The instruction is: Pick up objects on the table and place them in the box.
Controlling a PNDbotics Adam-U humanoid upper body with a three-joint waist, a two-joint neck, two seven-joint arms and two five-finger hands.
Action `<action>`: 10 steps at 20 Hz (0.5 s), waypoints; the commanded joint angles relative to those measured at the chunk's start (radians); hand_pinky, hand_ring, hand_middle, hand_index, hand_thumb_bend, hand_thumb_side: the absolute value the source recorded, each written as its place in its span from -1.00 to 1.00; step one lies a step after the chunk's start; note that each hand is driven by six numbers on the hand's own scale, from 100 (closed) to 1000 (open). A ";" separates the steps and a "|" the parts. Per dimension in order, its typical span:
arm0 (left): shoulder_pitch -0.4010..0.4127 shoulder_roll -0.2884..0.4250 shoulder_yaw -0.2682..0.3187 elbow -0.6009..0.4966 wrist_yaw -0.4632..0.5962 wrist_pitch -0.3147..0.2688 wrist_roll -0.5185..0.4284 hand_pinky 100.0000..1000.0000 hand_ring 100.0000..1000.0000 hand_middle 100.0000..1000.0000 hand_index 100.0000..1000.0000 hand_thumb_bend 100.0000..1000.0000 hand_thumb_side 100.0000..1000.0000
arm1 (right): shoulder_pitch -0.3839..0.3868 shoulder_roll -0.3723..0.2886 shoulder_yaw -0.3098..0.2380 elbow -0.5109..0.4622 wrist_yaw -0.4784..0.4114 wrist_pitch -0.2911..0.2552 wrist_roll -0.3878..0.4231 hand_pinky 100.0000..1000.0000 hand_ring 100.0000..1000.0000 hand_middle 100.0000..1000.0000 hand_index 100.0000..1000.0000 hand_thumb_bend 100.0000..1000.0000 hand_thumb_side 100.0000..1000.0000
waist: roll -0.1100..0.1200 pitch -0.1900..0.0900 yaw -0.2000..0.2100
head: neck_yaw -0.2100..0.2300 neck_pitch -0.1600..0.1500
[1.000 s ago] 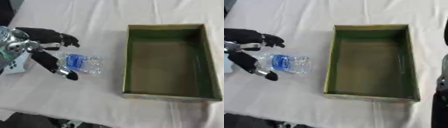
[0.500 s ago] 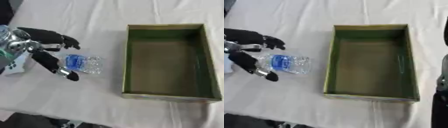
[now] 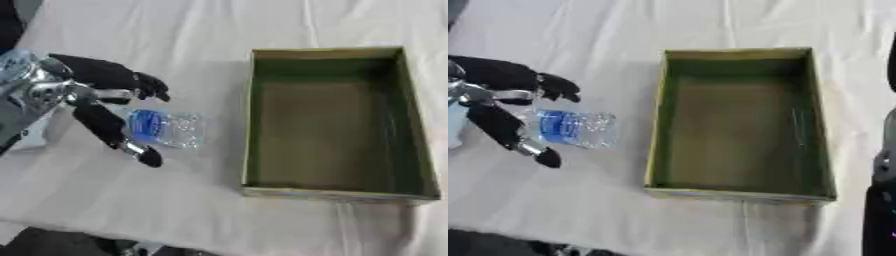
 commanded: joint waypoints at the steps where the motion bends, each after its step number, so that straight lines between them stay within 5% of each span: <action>1: -0.013 0.023 0.004 -0.004 -0.034 -0.006 0.029 0.46 0.58 1.00 1.00 0.65 0.87 | -0.011 -0.001 -0.004 -0.013 -0.005 0.000 0.000 0.32 0.55 0.68 0.82 -1.00 1.00 | -0.001 -0.015 0.001 | -0.010 0.005; 10: 0.004 -0.009 0.014 -0.025 -0.236 -0.001 0.113 0.43 0.55 1.00 0.96 0.84 0.83 | -0.014 0.000 -0.007 -0.013 -0.007 0.002 -0.001 0.32 0.55 0.68 0.82 -1.00 1.00 | -0.007 -0.011 0.006 | -0.013 0.005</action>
